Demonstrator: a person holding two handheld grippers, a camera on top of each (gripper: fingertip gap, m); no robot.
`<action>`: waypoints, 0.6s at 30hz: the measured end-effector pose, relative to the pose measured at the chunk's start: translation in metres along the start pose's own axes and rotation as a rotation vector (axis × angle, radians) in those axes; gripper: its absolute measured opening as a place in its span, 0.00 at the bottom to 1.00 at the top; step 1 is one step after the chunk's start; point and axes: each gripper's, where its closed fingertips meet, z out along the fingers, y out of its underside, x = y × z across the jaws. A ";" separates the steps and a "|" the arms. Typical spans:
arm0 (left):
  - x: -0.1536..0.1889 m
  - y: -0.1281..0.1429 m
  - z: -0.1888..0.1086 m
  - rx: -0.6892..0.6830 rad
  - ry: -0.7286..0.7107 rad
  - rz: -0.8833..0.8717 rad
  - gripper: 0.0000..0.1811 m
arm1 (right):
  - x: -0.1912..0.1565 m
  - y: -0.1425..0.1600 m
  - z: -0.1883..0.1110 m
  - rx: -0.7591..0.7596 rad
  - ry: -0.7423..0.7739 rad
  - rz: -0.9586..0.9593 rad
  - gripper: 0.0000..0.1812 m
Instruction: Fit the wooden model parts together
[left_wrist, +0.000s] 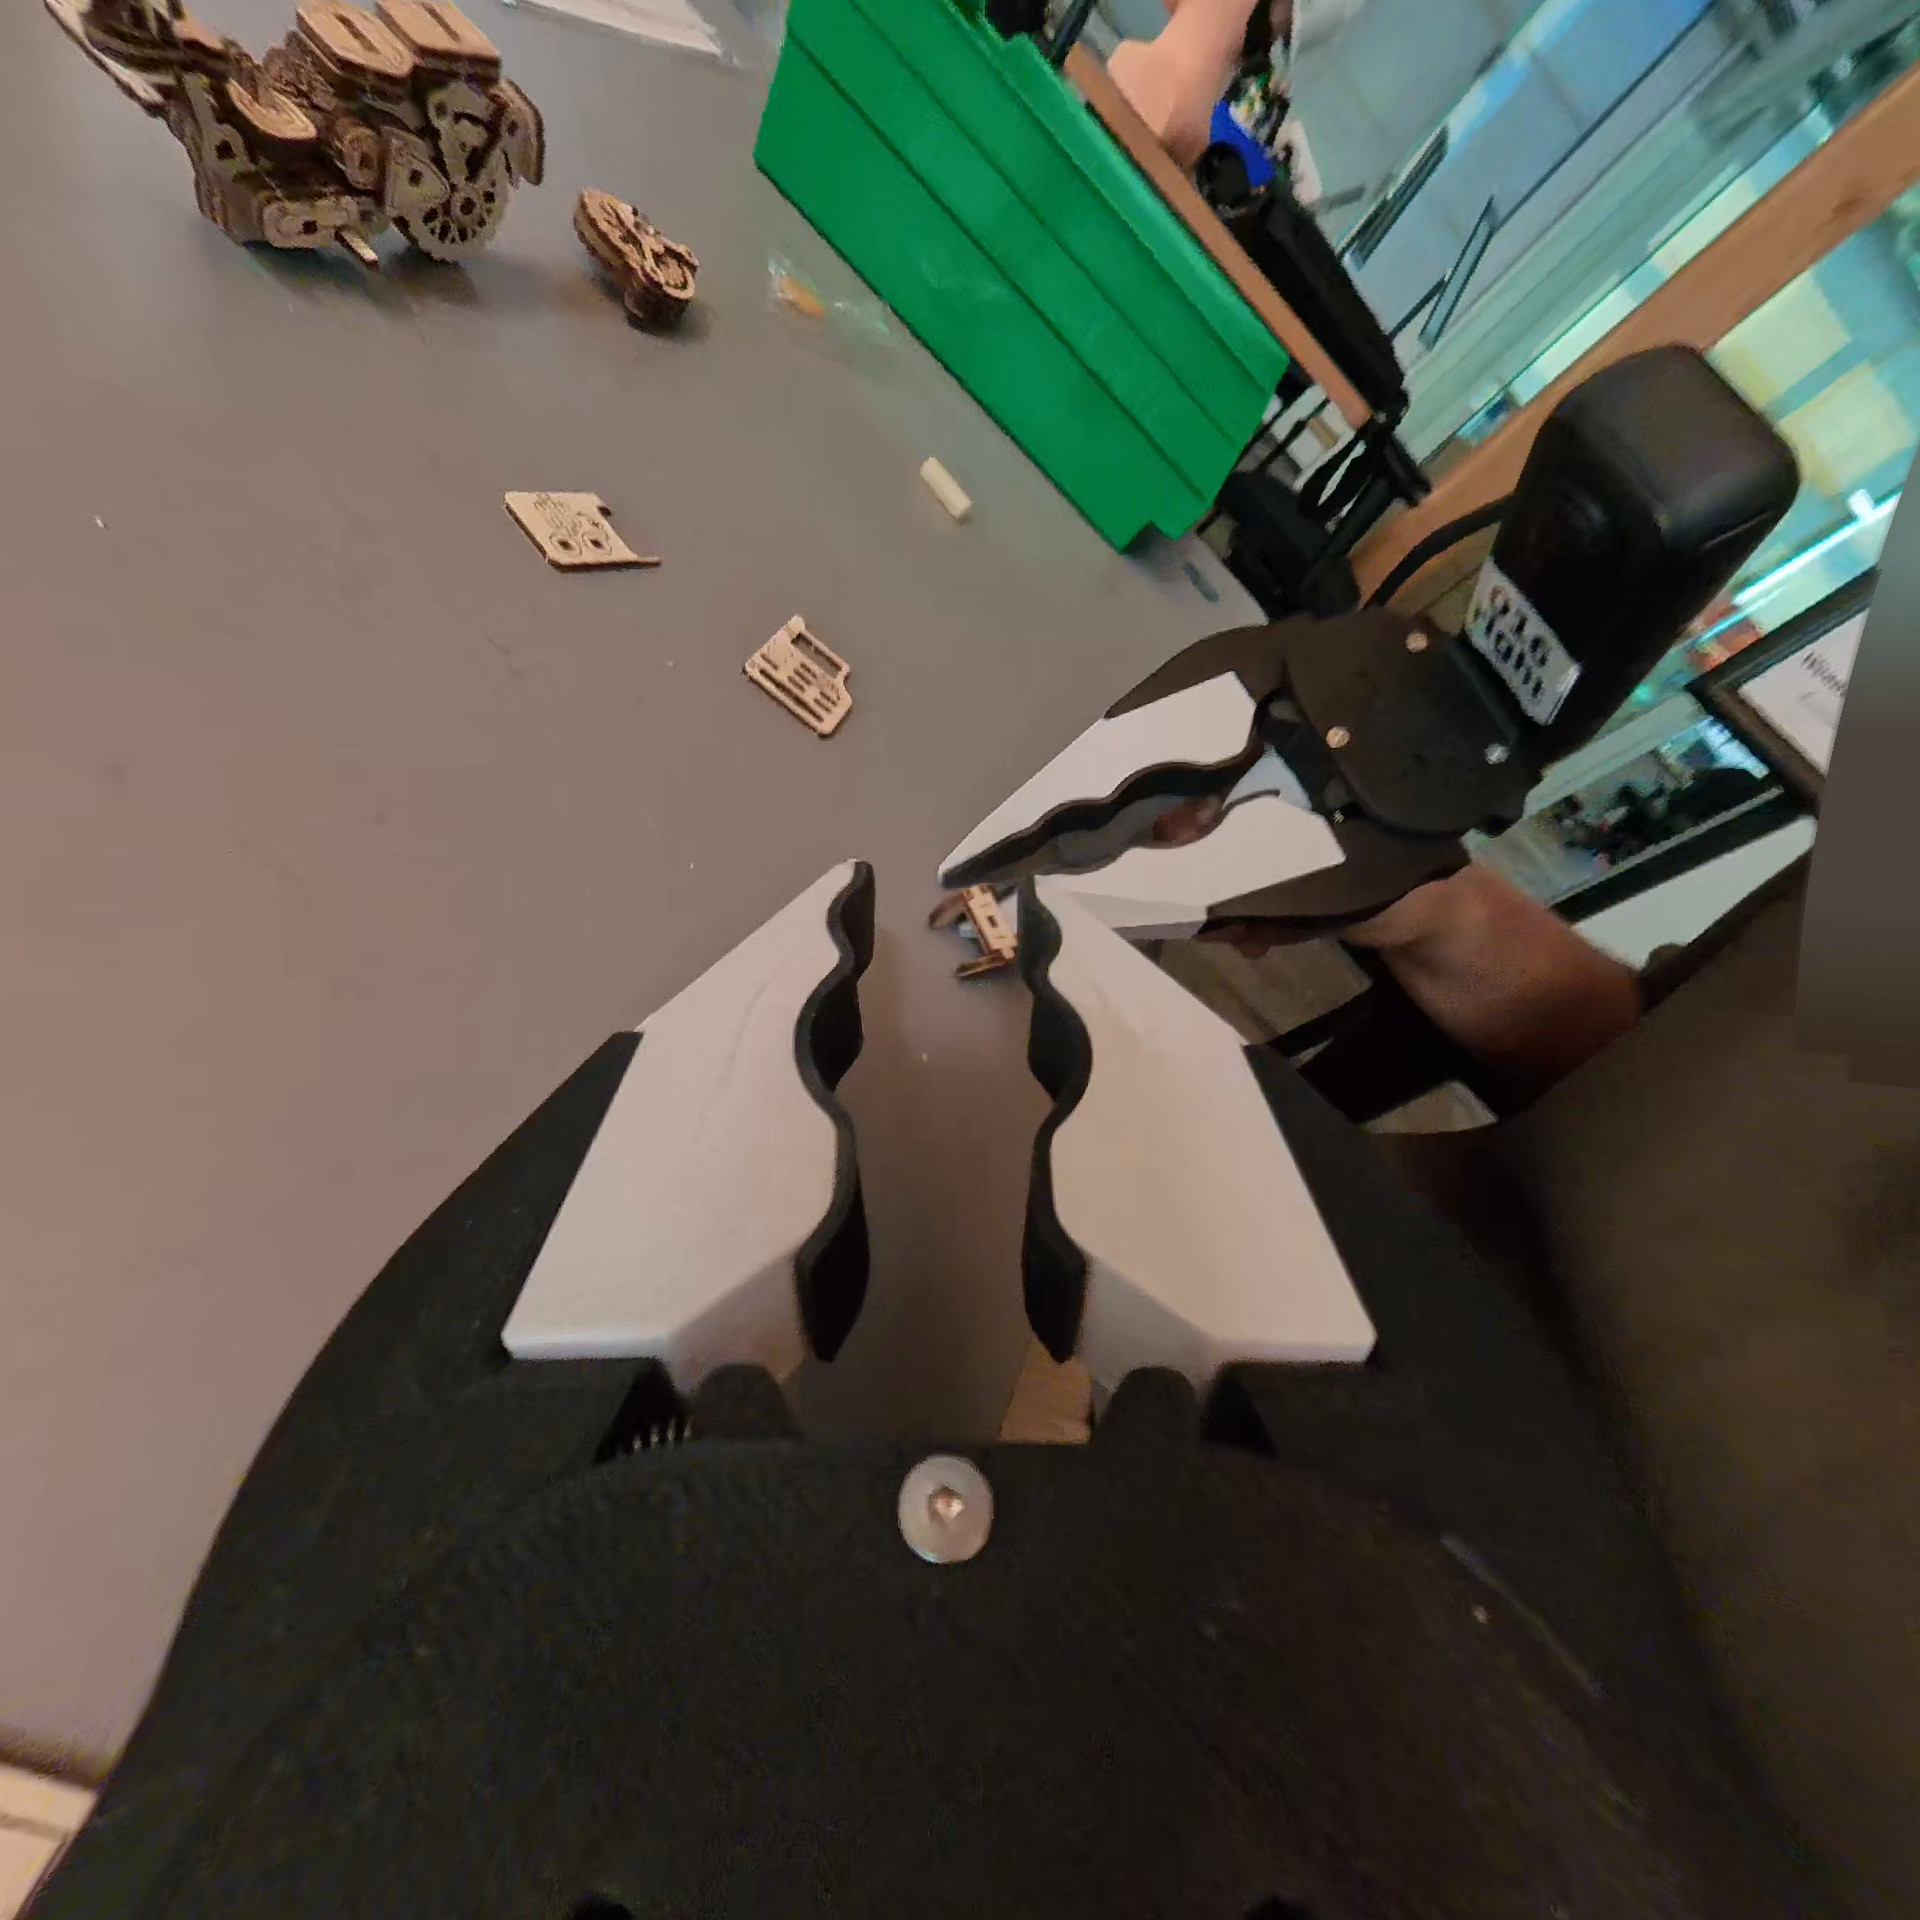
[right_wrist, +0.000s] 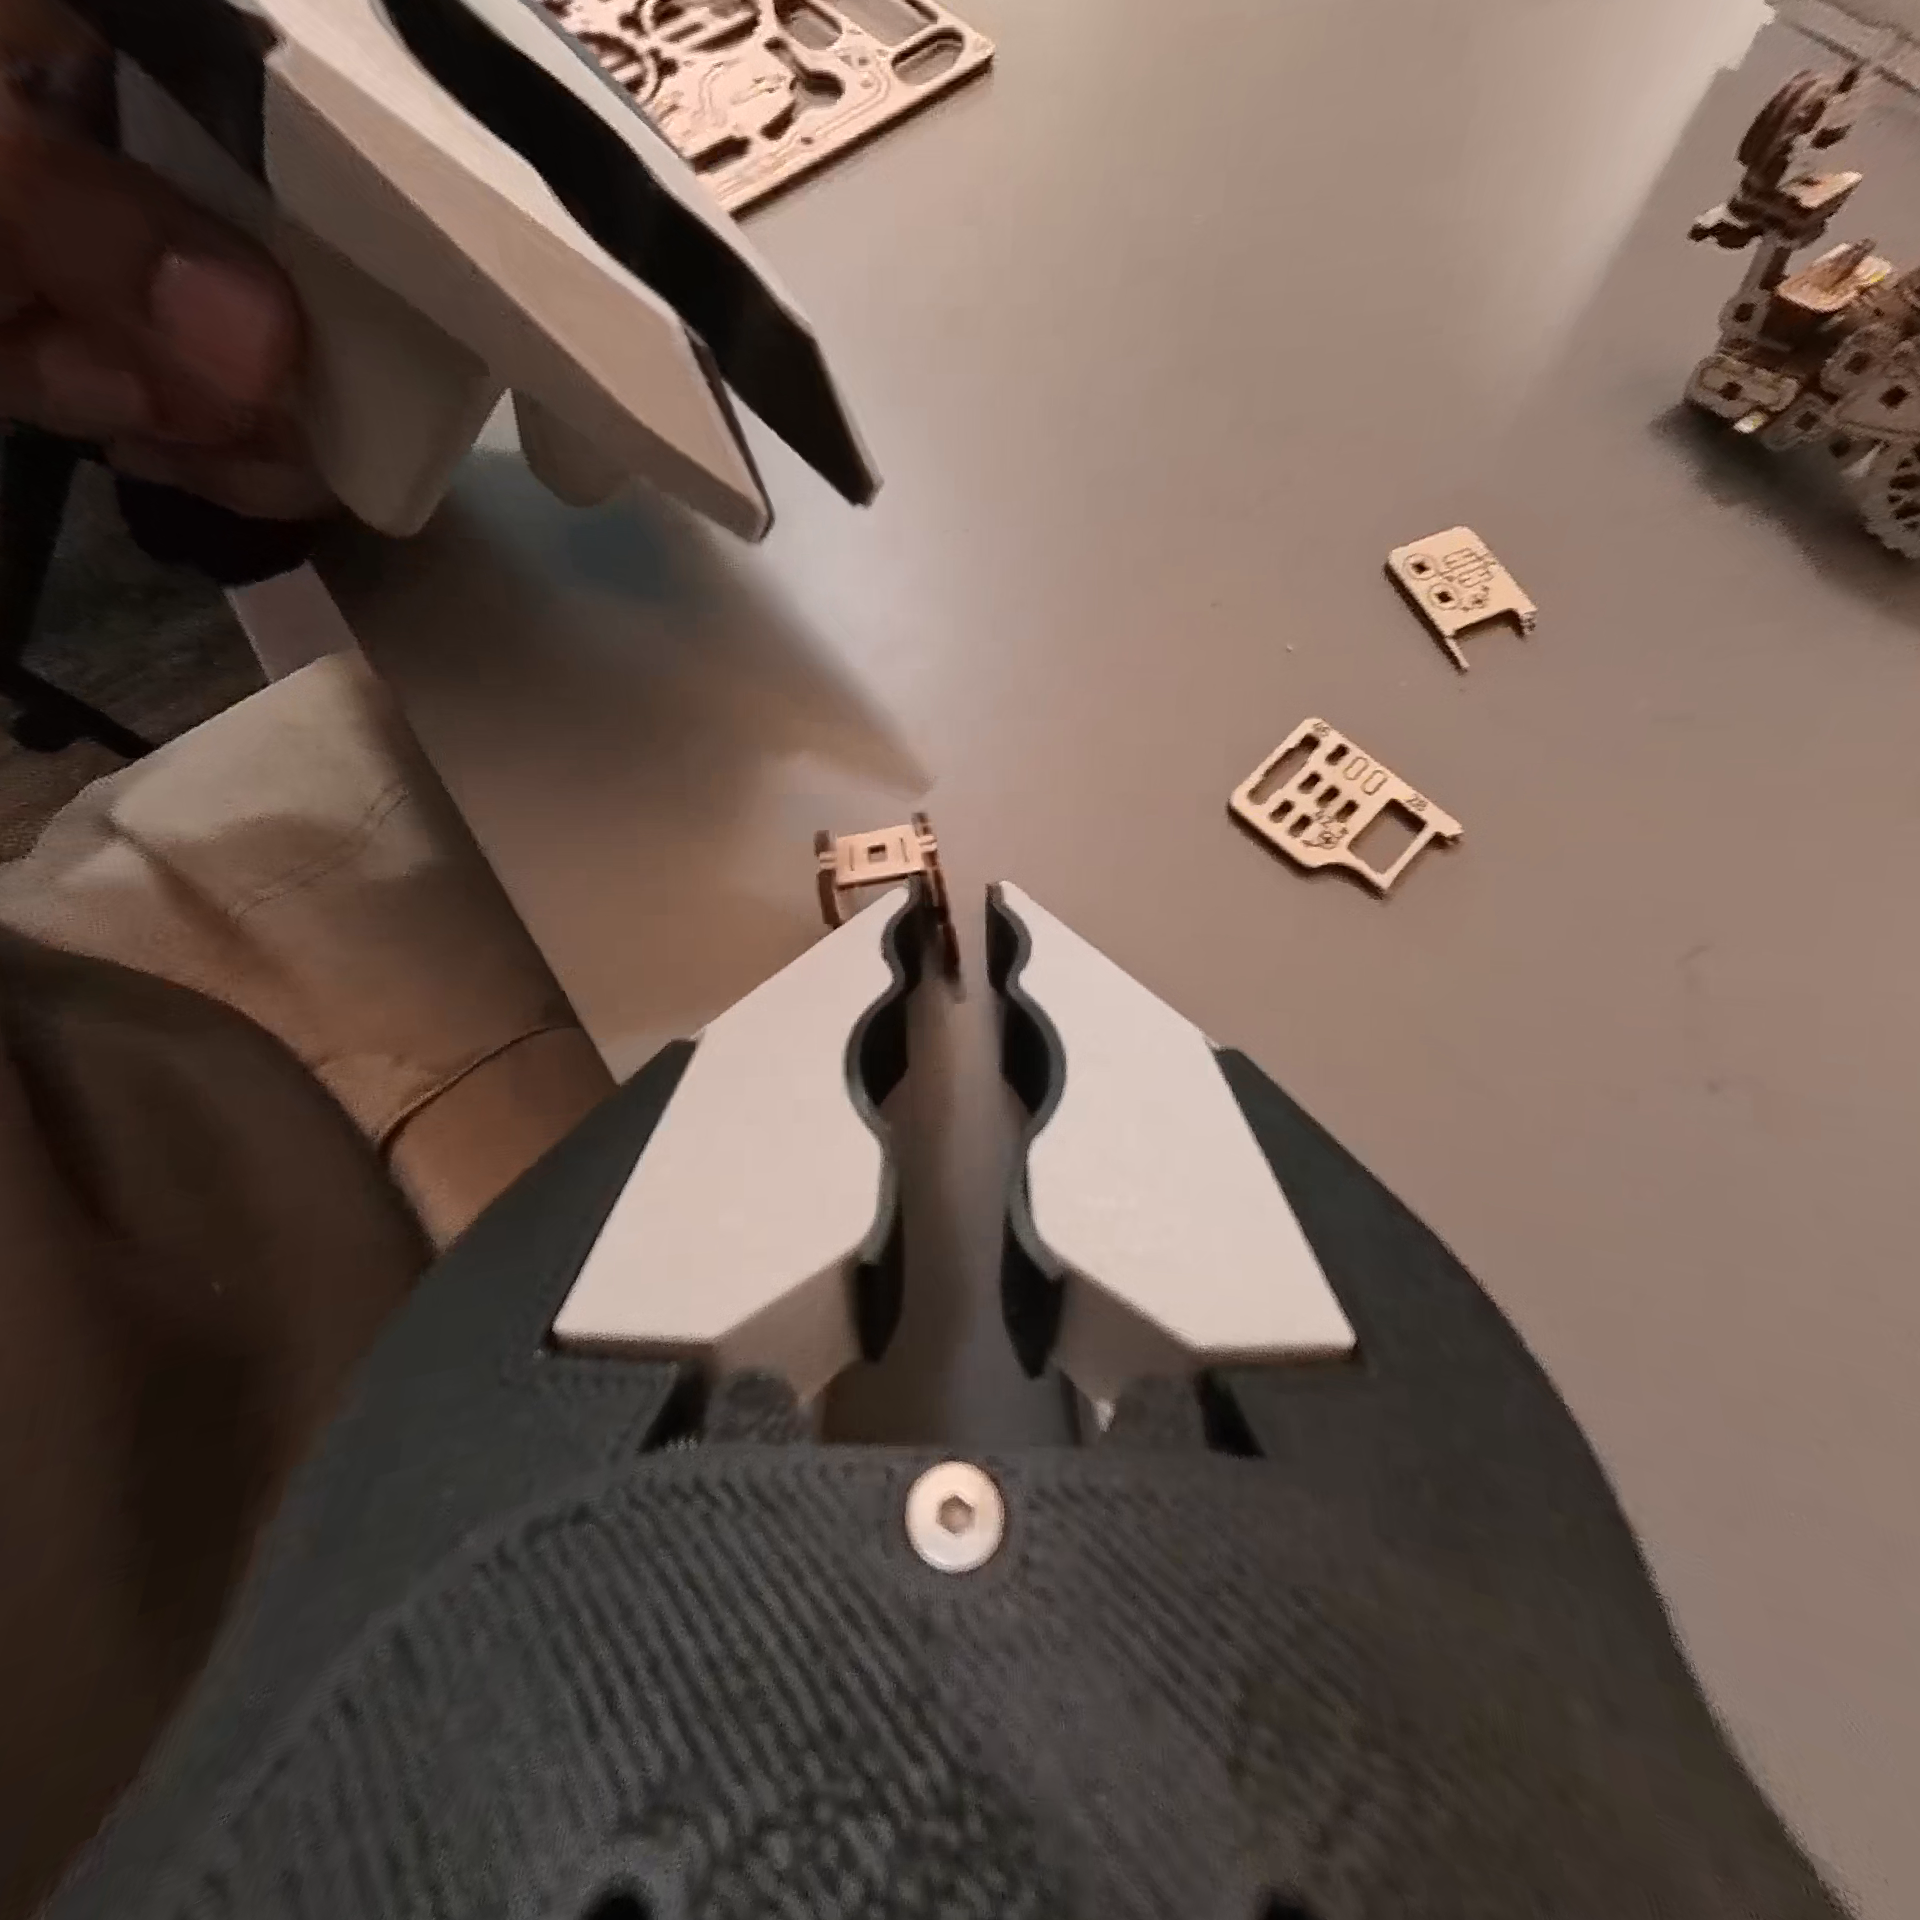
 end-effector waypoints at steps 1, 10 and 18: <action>0.000 -0.003 0.002 0.013 0.010 -0.017 0.15 | 0.002 0.000 0.000 -0.001 0.003 0.018 0.04; -0.010 -0.022 0.013 0.063 0.043 -0.100 0.15 | 0.004 -0.003 -0.001 0.026 -0.037 0.099 0.02; -0.010 -0.035 0.008 0.148 0.058 -0.076 0.12 | 0.000 -0.001 -0.002 0.033 0.019 -0.002 0.01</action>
